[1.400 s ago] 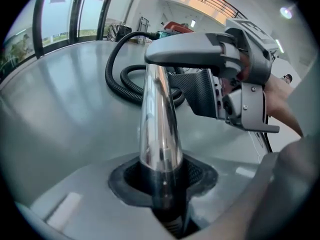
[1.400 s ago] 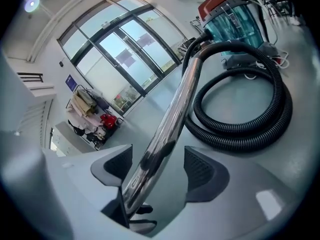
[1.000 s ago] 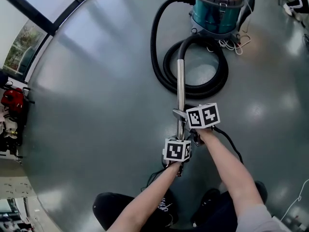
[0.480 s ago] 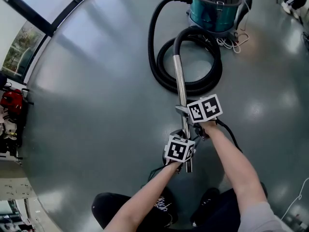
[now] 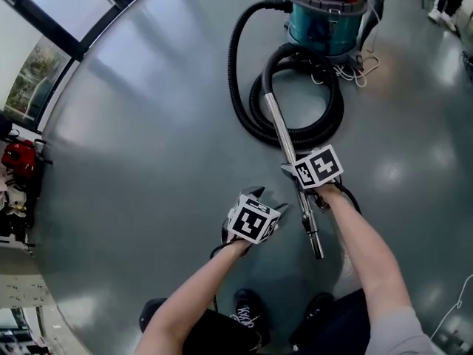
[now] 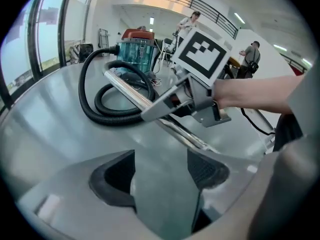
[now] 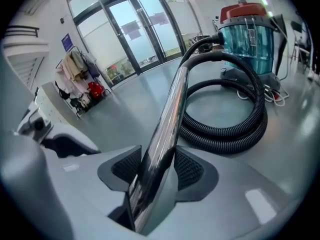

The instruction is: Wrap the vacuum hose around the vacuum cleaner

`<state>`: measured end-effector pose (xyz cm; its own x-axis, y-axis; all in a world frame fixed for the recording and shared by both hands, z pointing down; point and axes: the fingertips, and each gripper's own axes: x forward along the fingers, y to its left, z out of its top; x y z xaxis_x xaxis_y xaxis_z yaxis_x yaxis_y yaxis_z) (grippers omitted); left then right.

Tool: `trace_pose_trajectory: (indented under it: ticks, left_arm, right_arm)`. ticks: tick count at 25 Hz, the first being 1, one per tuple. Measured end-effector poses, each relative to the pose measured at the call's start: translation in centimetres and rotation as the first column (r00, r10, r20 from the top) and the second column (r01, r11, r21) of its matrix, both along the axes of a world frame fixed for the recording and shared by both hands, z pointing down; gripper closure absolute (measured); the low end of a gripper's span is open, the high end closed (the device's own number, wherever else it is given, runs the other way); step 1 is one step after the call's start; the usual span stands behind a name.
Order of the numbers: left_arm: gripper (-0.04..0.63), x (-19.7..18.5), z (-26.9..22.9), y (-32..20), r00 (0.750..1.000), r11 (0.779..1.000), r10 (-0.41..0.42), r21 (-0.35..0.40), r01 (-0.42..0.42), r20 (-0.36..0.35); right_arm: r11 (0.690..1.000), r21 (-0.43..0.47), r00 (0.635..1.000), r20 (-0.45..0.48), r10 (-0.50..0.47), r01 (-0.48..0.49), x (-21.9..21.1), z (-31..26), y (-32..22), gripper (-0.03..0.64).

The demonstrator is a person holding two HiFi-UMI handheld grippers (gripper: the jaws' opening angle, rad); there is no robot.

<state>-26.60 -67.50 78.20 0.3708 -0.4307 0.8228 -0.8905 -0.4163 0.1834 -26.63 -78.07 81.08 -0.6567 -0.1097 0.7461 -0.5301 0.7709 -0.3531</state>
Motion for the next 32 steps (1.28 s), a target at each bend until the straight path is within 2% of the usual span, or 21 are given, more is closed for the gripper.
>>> trace_pose_trajectory:
  ticks: [2,4,7,9,13,16,20,22,28,32]
  left_arm:
    - [0.264,-0.7,-0.2,-1.9,0.995,0.996,0.079,0.046,-0.082,0.064]
    - [0.264,-0.8,-0.6,-4.2,0.970,0.974,0.184,0.102,-0.201,0.160]
    - [0.264,-0.2,-1.3,-7.7,0.890,0.910,0.329,0.145,-0.388,0.315]
    - [0.264,0.6,-1.4,-10.0,0.836,0.868,0.394,0.146,-0.475,0.382]
    - [0.264,2.3,0.4,-12.8,0.779,0.823,0.472,0.111,-0.557,0.412]
    - [0.264,3.0,3.3,-13.4,0.751,0.805,0.522,0.059,-0.591,0.405]
    - [0.264,2.6,6.1,-14.2,0.758,0.813,0.520,0.046,-0.581,0.393]
    - [0.264,2.5,7.3,-14.6,0.765,0.818,0.511,0.052,-0.573,0.392]
    - [0.264,2.4,9.6,-15.4,0.790,0.838,0.486,0.057,-0.543,0.375]
    - [0.264,2.1,10.0,-15.1,0.821,0.858,0.457,0.072,-0.509,0.343]
  right_arm:
    - [0.998,0.033,0.998,-0.054,-0.046,0.048,1.4,0.6,0.2,0.394]
    - [0.994,0.058,0.990,-0.110,-0.087,0.094,3.0,1.3,0.5,0.401]
    - [0.980,0.086,0.969,-0.187,-0.159,0.178,5.2,2.1,1.0,0.407]
    - [0.967,0.102,0.951,-0.230,-0.206,0.234,6.3,2.4,1.2,0.408]
    - [0.928,0.146,0.908,-0.305,-0.286,0.342,8.2,3.3,0.7,0.408]
    - [0.892,0.178,0.876,-0.340,-0.341,0.416,8.7,4.1,-0.1,0.408]
    - [0.848,0.195,0.822,-0.424,-0.381,0.493,9.3,5.6,-1.6,0.410]
    - [0.833,0.203,0.805,-0.447,-0.389,0.515,9.4,6.5,-2.2,0.411]
    - [0.827,0.187,0.792,-0.456,-0.406,0.531,9.3,8.6,-2.8,0.407]
    - [0.817,0.181,0.781,-0.463,-0.420,0.547,9.2,9.8,-2.9,0.402]
